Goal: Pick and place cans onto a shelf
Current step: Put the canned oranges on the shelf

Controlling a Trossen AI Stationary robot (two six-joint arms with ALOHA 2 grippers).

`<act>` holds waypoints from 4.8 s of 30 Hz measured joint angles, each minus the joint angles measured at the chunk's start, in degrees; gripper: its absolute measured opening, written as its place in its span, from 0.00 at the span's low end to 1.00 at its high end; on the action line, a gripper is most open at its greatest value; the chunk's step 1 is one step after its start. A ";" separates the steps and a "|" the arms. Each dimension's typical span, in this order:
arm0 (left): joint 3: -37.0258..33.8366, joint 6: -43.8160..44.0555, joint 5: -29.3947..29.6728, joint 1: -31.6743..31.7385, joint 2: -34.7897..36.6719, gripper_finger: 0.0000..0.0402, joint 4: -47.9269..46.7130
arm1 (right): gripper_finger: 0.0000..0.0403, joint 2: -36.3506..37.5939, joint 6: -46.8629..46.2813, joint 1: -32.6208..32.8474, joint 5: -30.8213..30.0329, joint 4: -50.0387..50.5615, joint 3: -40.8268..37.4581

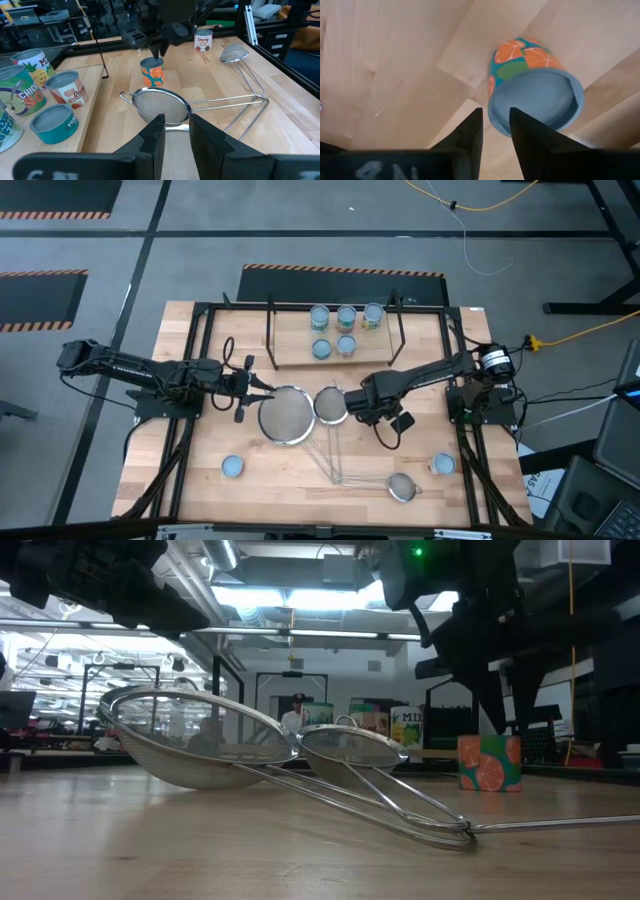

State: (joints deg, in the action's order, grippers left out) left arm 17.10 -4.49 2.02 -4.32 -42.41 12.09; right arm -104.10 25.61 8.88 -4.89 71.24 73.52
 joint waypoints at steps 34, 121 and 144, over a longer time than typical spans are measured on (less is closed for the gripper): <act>0.02 -0.15 0.00 0.01 0.01 0.20 -0.02 | 0.01 -2.42 -51.27 -4.29 15.73 -6.18 5.16; 0.02 -1.62 0.00 0.02 0.02 0.20 -0.06 | 0.35 -2.33 -38.89 -18.22 15.05 -2.55 5.88; 0.02 -0.37 0.00 0.02 0.02 0.20 -0.03 | 0.35 -2.33 -8.37 -10.93 0.85 0.04 5.88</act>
State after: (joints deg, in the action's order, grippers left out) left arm 17.12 -4.86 2.02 -4.29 -42.39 12.05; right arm -106.43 17.23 -2.04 -4.03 71.28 79.40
